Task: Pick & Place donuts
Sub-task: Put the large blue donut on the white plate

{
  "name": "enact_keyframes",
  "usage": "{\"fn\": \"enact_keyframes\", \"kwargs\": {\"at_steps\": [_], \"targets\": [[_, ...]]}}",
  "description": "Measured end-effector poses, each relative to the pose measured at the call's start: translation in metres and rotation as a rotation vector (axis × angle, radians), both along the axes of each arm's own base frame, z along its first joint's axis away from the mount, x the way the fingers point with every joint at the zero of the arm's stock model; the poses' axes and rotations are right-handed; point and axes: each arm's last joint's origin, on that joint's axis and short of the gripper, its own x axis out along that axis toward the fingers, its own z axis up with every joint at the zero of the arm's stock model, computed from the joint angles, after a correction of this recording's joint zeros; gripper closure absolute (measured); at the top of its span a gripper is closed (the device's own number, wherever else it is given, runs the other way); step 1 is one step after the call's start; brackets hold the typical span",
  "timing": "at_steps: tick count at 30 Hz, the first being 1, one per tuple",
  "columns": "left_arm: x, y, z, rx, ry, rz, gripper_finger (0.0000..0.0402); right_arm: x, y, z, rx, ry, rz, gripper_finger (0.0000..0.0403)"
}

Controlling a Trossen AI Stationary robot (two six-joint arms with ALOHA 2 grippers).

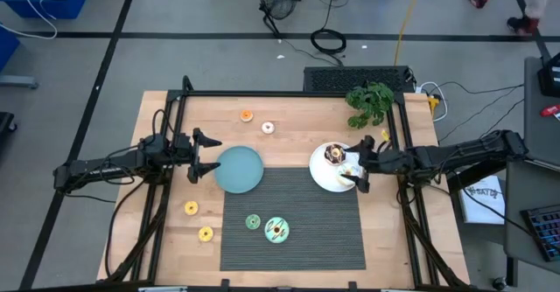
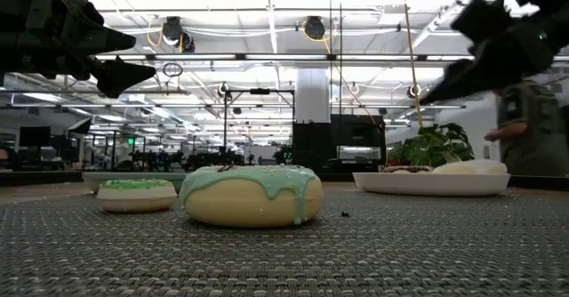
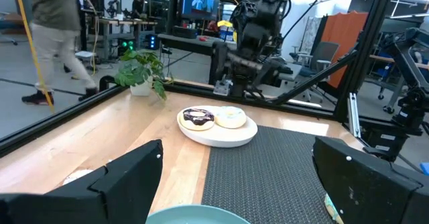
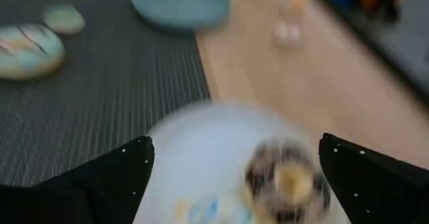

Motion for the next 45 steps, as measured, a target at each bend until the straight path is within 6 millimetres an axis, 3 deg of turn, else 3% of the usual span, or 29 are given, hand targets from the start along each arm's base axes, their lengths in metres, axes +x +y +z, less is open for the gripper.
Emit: {"fn": "enact_keyframes", "kwargs": {"at_steps": [9, 13, 16, 22, 31, 36, 40, 45], "targets": [[0.0, 0.0, 0.0, 0.0, -0.001, 0.0, 0.0023, 0.012, 0.005, 0.04, 0.098, -0.456, 0.098, 0.0006], [0.0, 0.0, 0.0, 0.0, 0.0, 0.0, 0.0023, 0.011, 0.004, 0.043, 0.132, -0.58, 0.095, 0.0006], [0.0, 0.0, 0.0, 0.0, 0.0, 0.0, 0.0023, 0.01, 0.004, 0.033, 0.189, -0.589, 0.071, 0.0006], [0.0, 0.0, 0.0, 0.0, 0.0, 0.0, 0.0023, 0.005, 0.0, 0.022, 0.022, -0.626, -0.012, 0.0006], [0.0, 0.0, 0.0, 0.0, -0.001, 0.0, 0.0023, -0.006, -0.005, -0.005, 0.152, -0.694, -0.131, 0.0006], [0.0, 0.0, 0.0, 0.0, 0.0, 0.0, 0.0023, -0.006, -0.006, -0.003, 0.259, -0.775, -0.145, 0.0006], [0.0, 0.0, 0.0, 0.001, -0.002, 0.0, 0.0023, -0.001, -0.003, -0.007, 0.238, -0.702, 0.015, 0.0006], [0.0, 0.0, 0.0, 0.001, -0.002, 0.0, 0.0023, 0.028, 0.007, 0.013, 0.098, -0.57, 0.149, 0.0006]]}}
